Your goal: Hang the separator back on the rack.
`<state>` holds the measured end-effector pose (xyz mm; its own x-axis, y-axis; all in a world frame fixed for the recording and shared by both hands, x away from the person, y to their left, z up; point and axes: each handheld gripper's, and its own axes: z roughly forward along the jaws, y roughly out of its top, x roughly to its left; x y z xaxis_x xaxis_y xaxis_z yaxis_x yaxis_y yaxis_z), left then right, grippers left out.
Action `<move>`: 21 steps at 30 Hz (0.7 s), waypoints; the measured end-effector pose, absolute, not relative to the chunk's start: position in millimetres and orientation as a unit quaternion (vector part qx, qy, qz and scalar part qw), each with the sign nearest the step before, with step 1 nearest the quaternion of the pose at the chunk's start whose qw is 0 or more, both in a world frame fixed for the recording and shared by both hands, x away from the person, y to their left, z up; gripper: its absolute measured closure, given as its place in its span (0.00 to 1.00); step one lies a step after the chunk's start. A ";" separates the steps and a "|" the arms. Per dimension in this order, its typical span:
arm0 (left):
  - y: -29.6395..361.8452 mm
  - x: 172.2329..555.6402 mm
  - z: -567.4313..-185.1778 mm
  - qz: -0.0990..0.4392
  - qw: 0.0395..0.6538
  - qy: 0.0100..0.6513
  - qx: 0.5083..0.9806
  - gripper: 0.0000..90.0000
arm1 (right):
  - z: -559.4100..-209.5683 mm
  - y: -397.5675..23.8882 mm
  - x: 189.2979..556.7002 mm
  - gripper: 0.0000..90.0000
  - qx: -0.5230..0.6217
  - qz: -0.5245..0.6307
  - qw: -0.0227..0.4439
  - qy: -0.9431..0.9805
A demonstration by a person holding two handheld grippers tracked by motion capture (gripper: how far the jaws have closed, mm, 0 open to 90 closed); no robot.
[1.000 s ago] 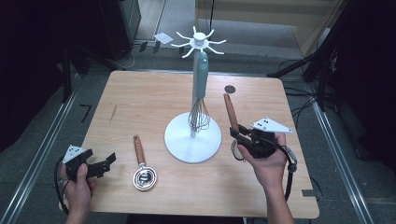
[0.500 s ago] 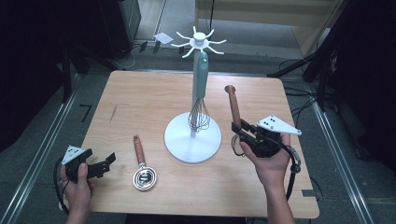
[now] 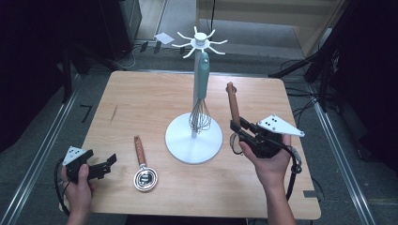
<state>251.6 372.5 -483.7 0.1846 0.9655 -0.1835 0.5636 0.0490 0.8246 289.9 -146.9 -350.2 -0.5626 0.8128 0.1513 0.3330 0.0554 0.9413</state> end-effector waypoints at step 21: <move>372.2 251.2 -483.6 0.239 0.421 0.589 0.647 0.00 | -332.1 -138.4 292.9 0.79 0.386 0.575 0.230 0.684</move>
